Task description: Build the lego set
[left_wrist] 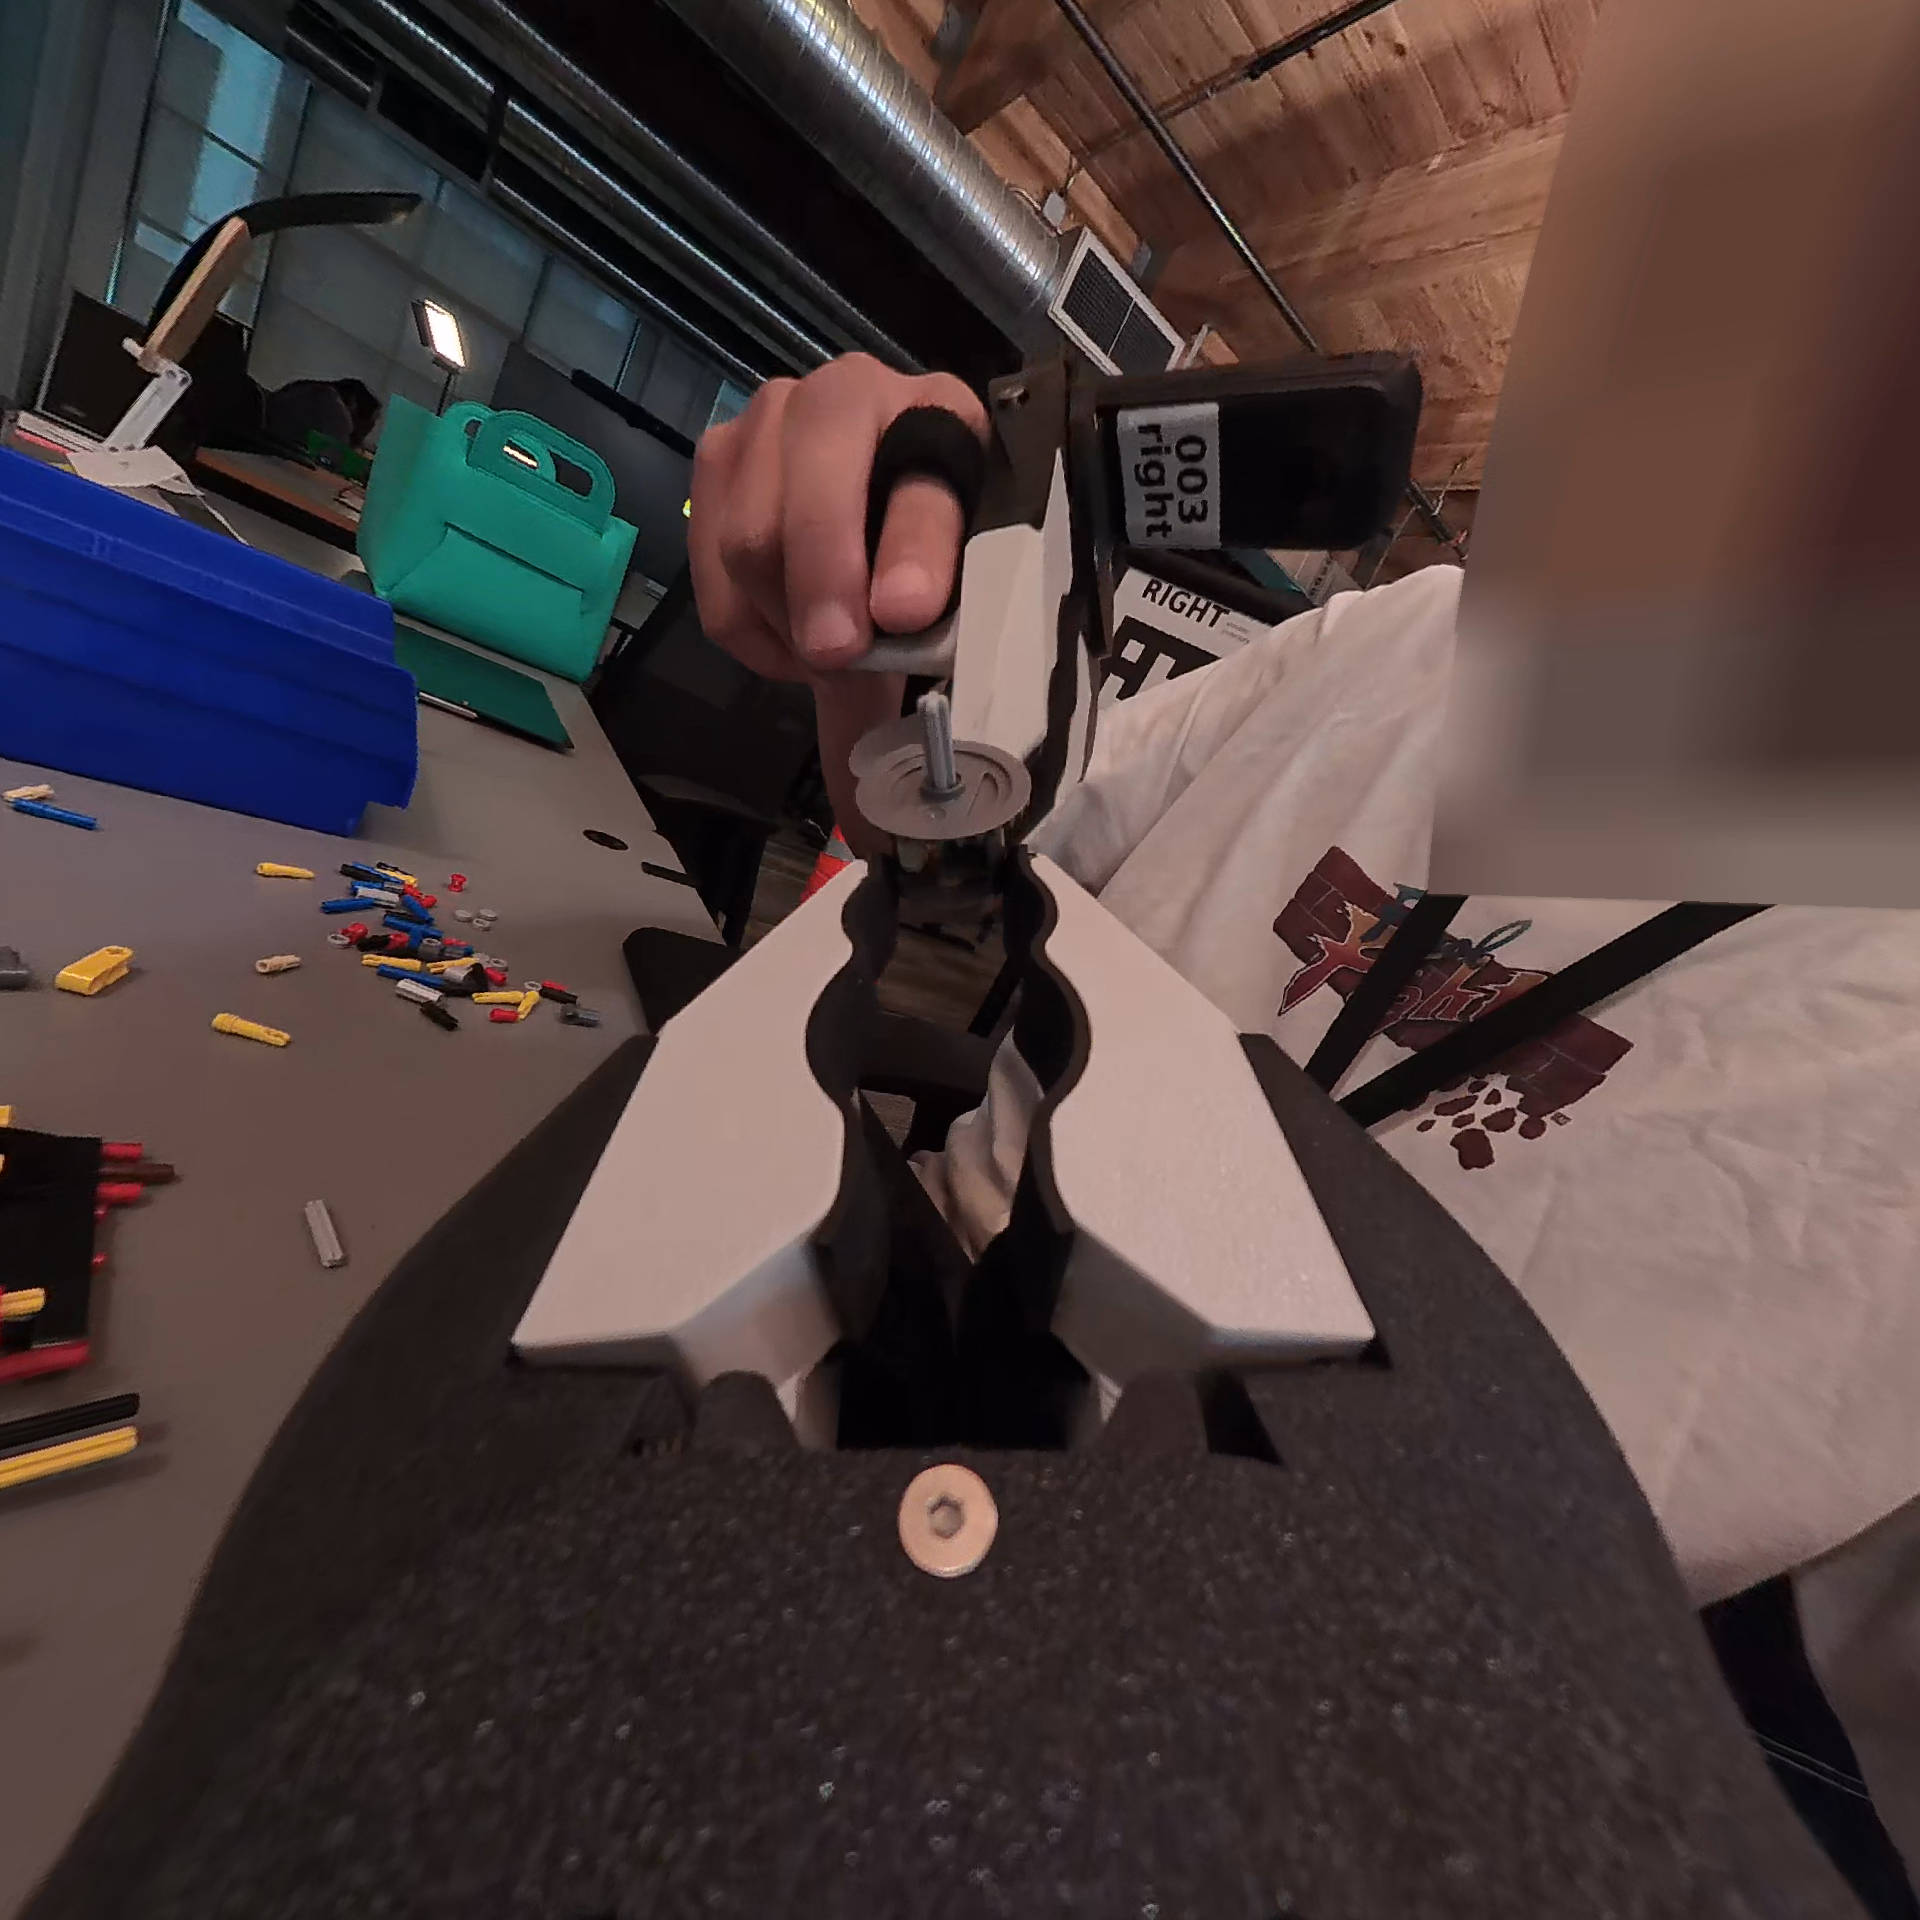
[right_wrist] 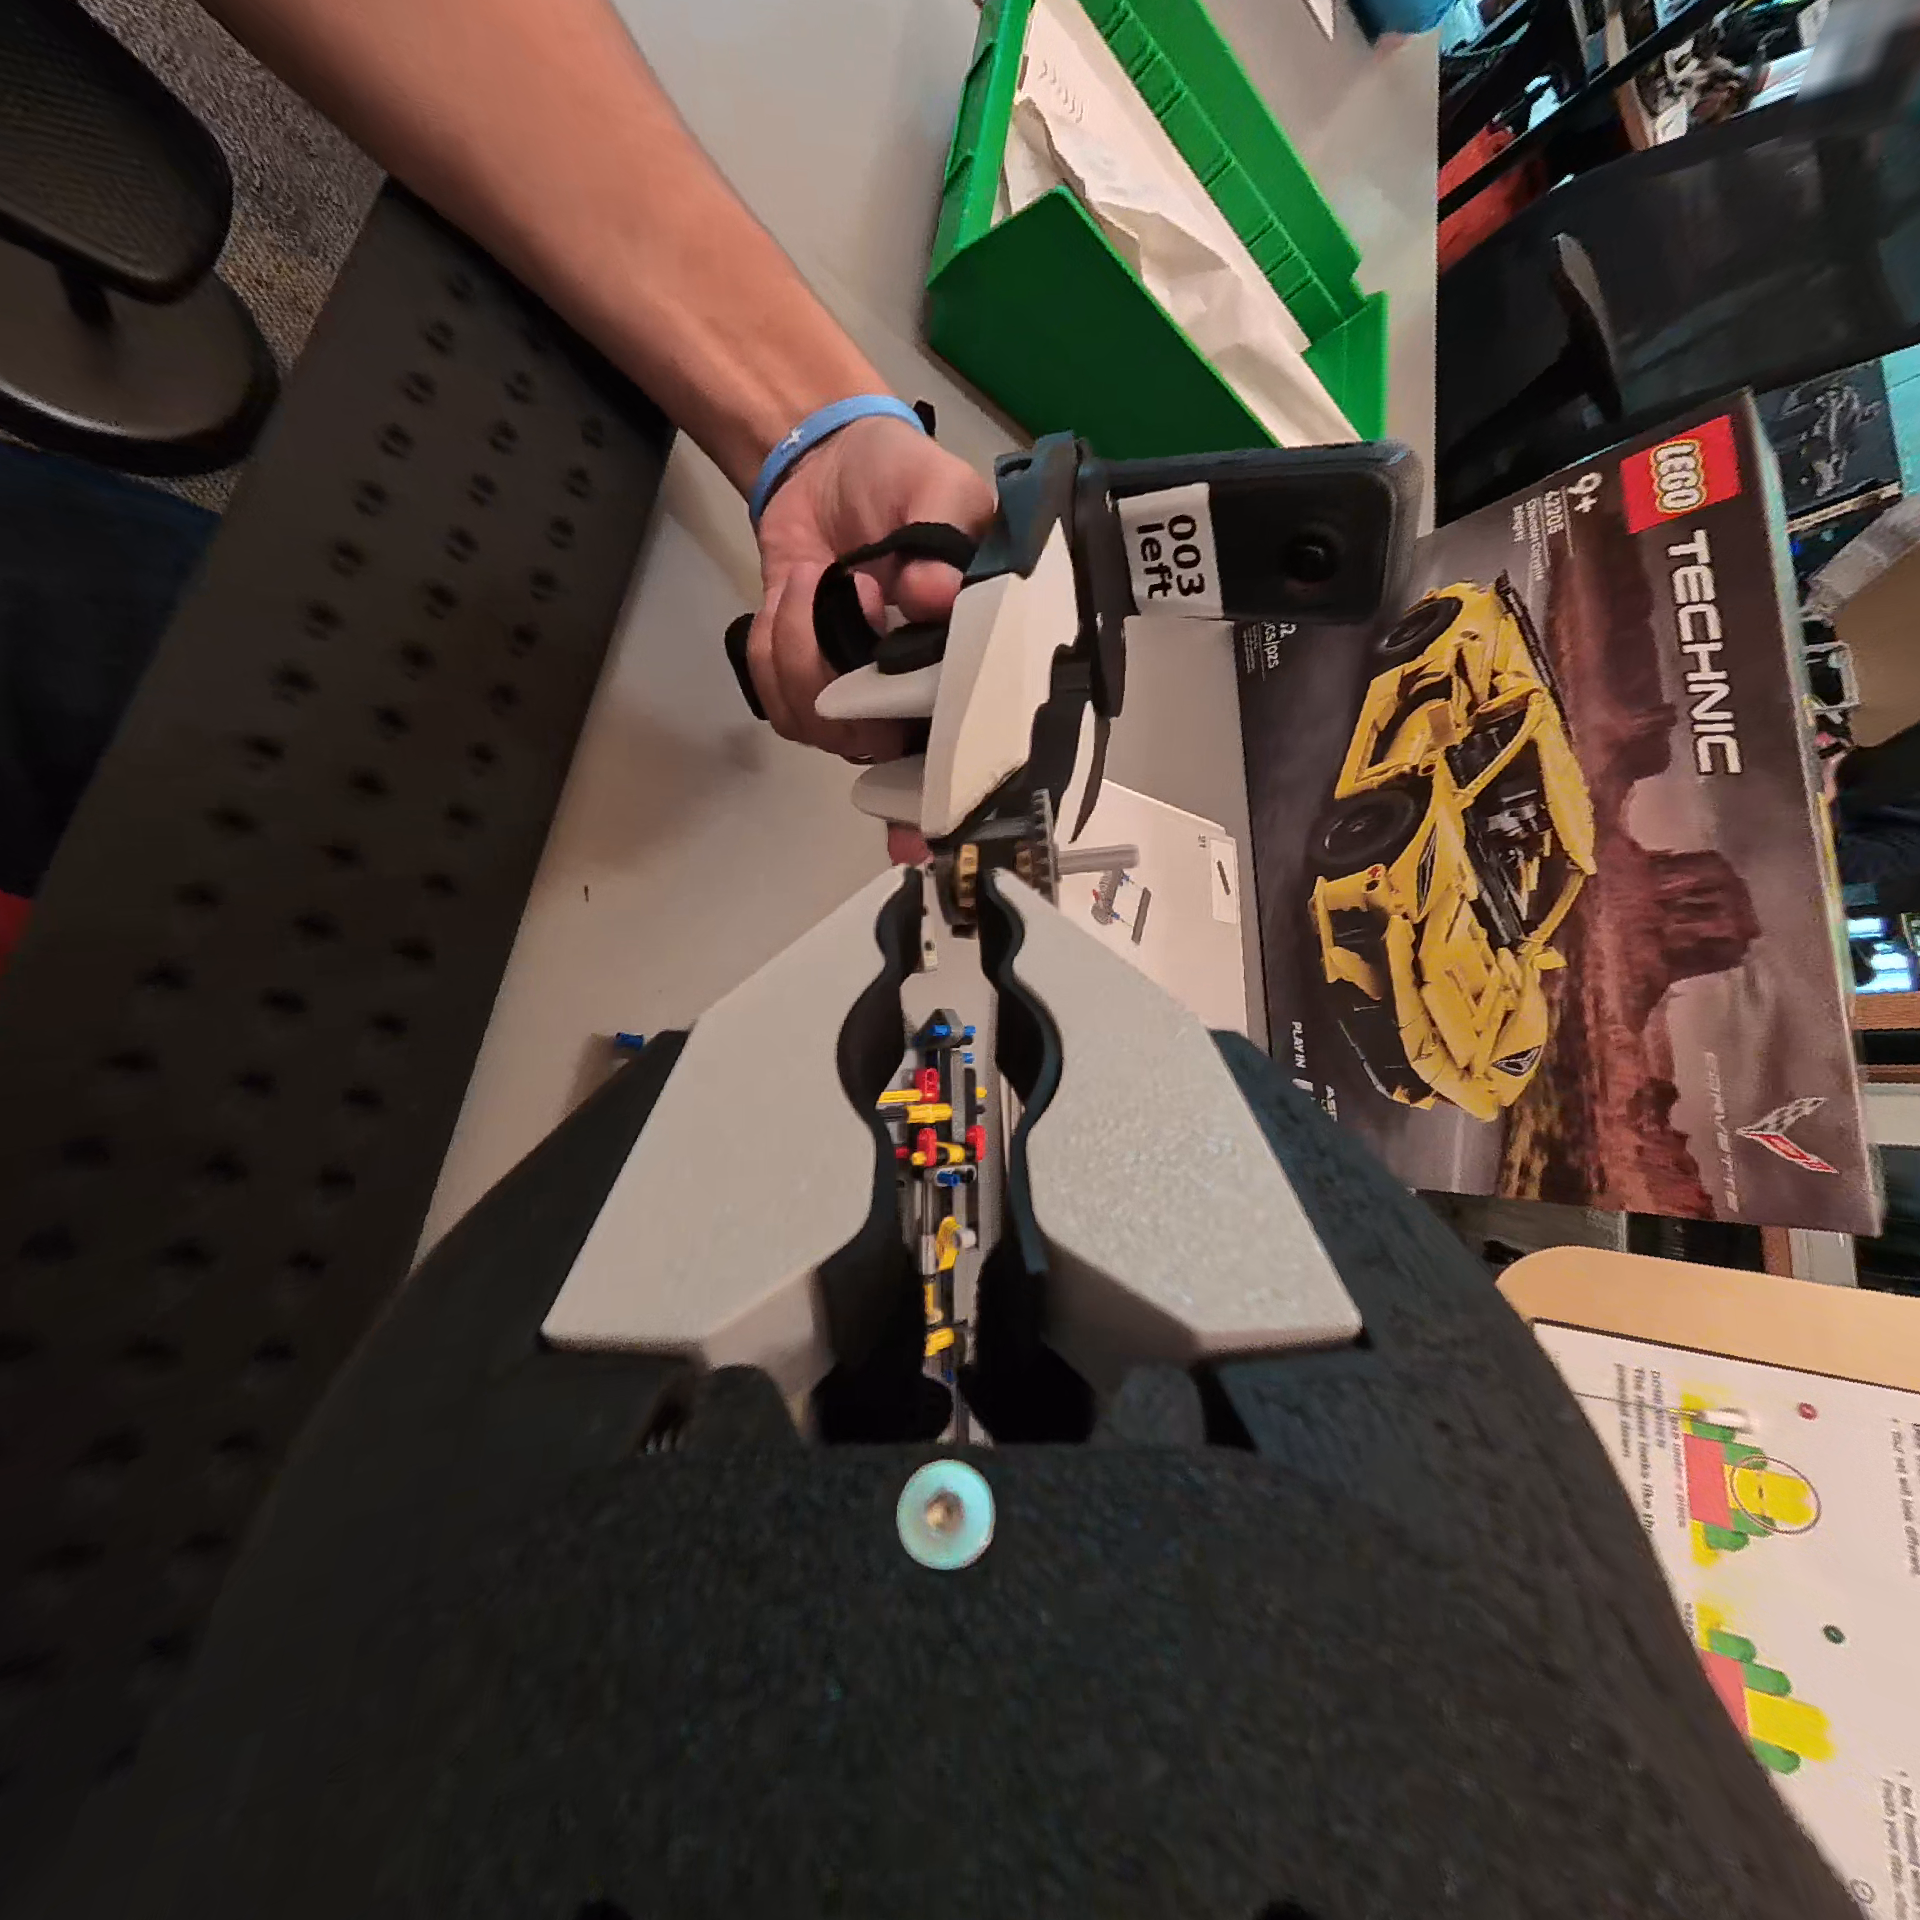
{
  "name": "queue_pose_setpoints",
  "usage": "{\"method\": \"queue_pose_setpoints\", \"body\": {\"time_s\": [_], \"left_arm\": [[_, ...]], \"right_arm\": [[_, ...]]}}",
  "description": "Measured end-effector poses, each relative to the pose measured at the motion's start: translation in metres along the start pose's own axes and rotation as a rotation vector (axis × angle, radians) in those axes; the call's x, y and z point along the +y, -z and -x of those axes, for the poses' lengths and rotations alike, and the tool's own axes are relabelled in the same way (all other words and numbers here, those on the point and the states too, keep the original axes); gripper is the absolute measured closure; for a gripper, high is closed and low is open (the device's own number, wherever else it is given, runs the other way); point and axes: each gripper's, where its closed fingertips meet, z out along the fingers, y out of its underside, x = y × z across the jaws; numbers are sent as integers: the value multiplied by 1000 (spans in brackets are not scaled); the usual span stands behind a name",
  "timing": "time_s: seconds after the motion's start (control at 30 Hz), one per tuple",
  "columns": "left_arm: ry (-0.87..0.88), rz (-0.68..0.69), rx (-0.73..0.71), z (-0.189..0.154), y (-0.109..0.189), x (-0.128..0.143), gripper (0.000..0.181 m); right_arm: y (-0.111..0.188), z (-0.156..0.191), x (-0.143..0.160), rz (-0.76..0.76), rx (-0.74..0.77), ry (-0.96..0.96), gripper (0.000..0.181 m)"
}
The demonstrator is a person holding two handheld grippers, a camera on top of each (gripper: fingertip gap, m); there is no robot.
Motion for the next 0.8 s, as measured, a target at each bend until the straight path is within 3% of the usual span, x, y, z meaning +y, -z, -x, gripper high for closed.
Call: {"method": "queue_pose_setpoints", "body": {"time_s": [0.53, 0.8], "left_arm": [[17, 49, -35, 10, -3, 10, 163], [10, 64, -40, 11, -4, 14, 163]], "right_arm": [[-5, 6, 16, 73, 81, 130, 175], [-3, 9, 17, 67, 49, 102, 175]]}}
